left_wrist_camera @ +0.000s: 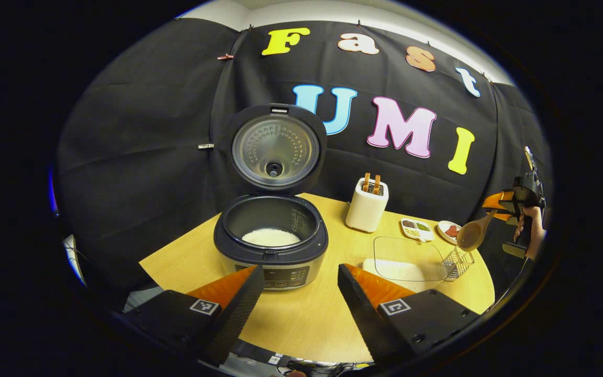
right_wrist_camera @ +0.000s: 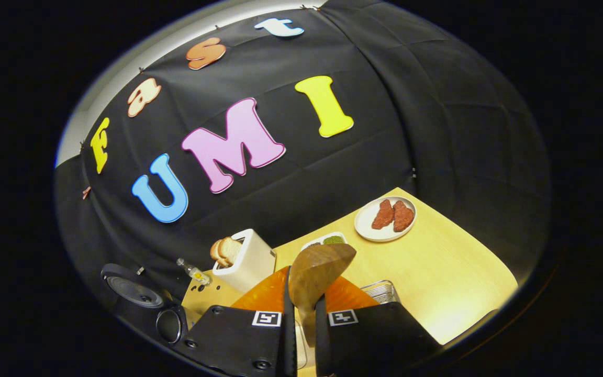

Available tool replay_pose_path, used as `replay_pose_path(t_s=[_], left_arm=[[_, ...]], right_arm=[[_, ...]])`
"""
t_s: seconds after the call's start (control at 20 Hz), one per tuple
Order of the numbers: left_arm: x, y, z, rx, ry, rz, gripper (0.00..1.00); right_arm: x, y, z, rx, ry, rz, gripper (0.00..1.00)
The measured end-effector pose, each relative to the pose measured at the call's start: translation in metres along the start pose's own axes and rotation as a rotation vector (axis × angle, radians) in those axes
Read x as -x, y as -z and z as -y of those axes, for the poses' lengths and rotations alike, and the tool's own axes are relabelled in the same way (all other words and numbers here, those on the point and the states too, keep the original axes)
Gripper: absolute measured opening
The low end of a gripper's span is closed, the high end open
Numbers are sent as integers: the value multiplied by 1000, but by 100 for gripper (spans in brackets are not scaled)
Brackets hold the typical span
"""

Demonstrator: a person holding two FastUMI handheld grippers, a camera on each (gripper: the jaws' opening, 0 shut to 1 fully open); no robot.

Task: Close the left gripper, press the button to open the rice cooker; take a wooden spoon from the chopstick holder with the right hand, scoop a spoonful of rice and pour it into the rice cooker, then put the wooden spoon back into the chopstick holder.

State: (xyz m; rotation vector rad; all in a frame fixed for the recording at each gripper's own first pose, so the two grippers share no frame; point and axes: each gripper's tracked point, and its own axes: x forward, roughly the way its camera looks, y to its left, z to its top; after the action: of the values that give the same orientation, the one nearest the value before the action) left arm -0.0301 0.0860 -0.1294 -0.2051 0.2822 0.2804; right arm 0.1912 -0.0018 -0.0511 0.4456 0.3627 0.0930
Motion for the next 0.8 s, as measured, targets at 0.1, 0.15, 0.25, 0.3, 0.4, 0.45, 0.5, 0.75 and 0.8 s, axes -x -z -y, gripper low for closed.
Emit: replay_pose_path(t_s=[0.1,0.15,0.25,0.3,0.4,0.45,0.5,0.75,0.8], left_arm=[[-1,0,-7,-11,11,2,96],[-1,-1,-10,-14,16,1,96],[-3,0,-16,-16,25,-6,96],[-4,3,-18,-17,28,-11,96],[-7,6,-23,-19,31,-24,96],[-9,8,-25,-19,32,-32,96],[-12,12,-27,-21,33,-43,96],[-25,26,-31,-32,46,-89,96],[-27,28,-31,-36,50,-94,96]], right_arm=[[1,16,-19,23,-29,-17,18],[0,24,-26,35,-39,-29,18],[-2,41,-41,58,-63,-42,18],[-4,50,-48,75,-74,-50,18],[-12,73,-54,129,-83,-71,18],[-15,81,-56,162,-82,-77,18],[-20,91,-56,202,-78,-80,18],[-37,135,-53,359,-57,-92,18],[-40,143,-51,379,-52,-97,18]])
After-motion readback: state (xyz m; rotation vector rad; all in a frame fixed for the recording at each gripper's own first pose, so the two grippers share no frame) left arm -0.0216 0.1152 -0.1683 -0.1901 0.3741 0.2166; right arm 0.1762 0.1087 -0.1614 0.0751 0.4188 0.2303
